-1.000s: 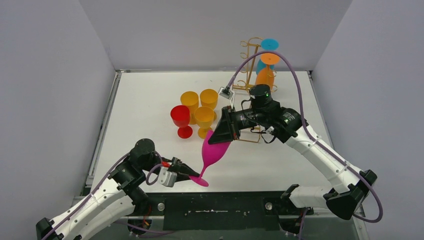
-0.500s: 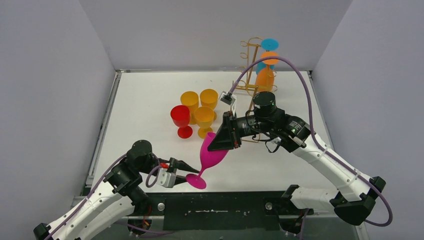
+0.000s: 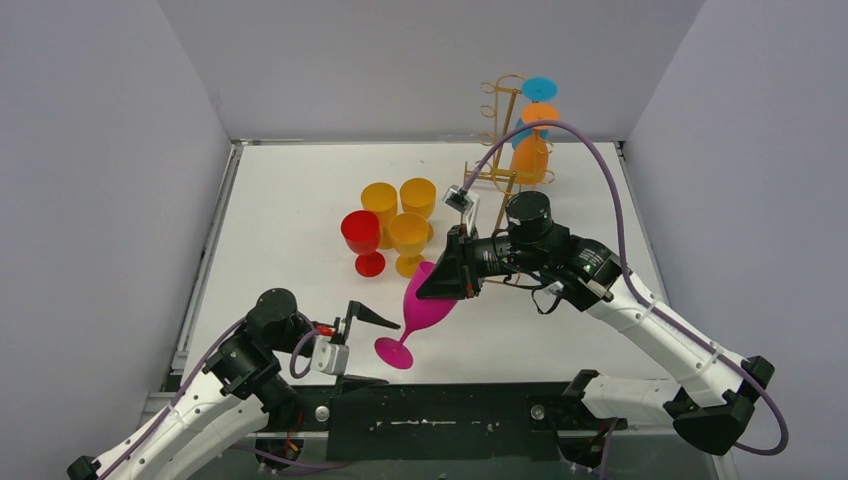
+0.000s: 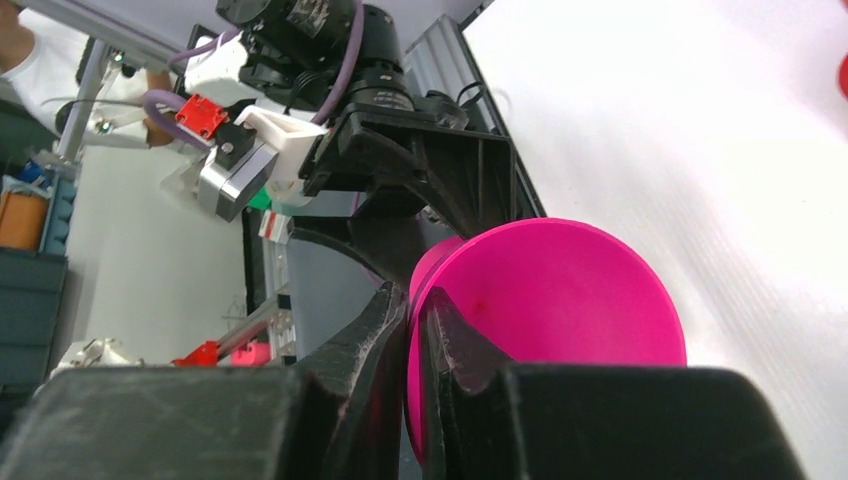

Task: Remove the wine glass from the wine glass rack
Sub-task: Place the wine glass at the center of the board.

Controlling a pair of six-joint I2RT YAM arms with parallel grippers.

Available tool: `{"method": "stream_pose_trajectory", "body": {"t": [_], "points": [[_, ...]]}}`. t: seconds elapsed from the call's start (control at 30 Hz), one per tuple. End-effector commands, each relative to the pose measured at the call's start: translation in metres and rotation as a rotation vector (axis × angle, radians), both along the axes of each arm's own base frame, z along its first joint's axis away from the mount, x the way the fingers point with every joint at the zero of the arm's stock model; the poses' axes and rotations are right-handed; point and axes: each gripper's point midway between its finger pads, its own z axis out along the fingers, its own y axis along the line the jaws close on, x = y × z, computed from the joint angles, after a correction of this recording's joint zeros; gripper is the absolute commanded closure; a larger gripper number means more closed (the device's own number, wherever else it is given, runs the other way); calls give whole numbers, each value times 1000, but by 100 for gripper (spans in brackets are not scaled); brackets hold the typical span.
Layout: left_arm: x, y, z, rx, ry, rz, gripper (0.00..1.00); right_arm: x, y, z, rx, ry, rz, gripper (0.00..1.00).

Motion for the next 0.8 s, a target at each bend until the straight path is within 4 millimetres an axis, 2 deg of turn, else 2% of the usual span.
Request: {"method": "stream_pose_trajectory", "body": {"t": [0.0, 0.07, 0.2, 0.37, 0.47, 0.53, 0.57, 0.67, 0.77], "points": [[13, 2, 6, -15, 8, 95, 3, 13, -3, 11, 24, -105, -89, 100], [26, 4, 18, -49, 14, 193, 3, 24, -8, 4, -12, -132, -158, 100], [50, 11, 29, -130, 53, 373, 3, 45, -16, -14, -86, -168, -294, 100], [93, 39, 36, -206, 131, 707, 3, 61, -22, -49, -227, -215, -415, 100], [127, 71, 38, -291, 252, 1002, 3, 60, -18, -63, -306, -298, -452, 100], [149, 100, 33, -352, 351, 1230, 3, 61, -14, -69, -364, -392, -501, 100], [161, 122, 27, -372, 387, 1390, 3, 60, -10, -72, -387, -432, -513, 100], [175, 167, 9, -350, 425, 1714, 3, 59, -1, -85, -467, -533, -537, 100], [178, 185, -2, -283, 402, 1852, 3, 69, 7, -93, -484, -566, -586, 100]]}}
